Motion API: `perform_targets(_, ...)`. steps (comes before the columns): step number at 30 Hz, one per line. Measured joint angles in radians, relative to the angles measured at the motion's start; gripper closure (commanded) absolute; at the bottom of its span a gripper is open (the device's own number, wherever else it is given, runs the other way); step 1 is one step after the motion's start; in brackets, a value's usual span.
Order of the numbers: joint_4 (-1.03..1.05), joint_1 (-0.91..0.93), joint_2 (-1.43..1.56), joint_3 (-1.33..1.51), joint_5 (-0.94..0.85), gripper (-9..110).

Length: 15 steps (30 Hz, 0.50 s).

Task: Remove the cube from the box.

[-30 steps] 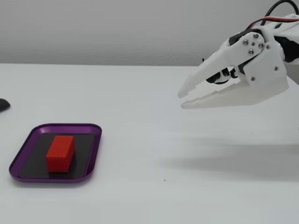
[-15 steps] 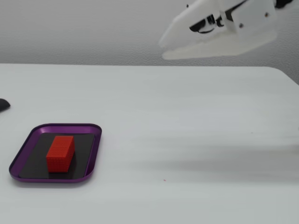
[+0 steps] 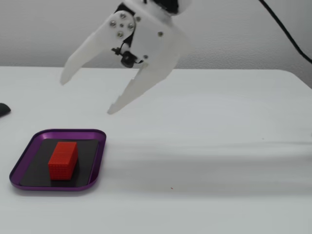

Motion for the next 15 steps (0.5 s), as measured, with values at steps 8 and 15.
perform_targets(8,0.083,0.005,-0.307,-0.279,0.000,75)
perform_targets(15,0.083,0.005,-0.393,-0.299,0.000,75)
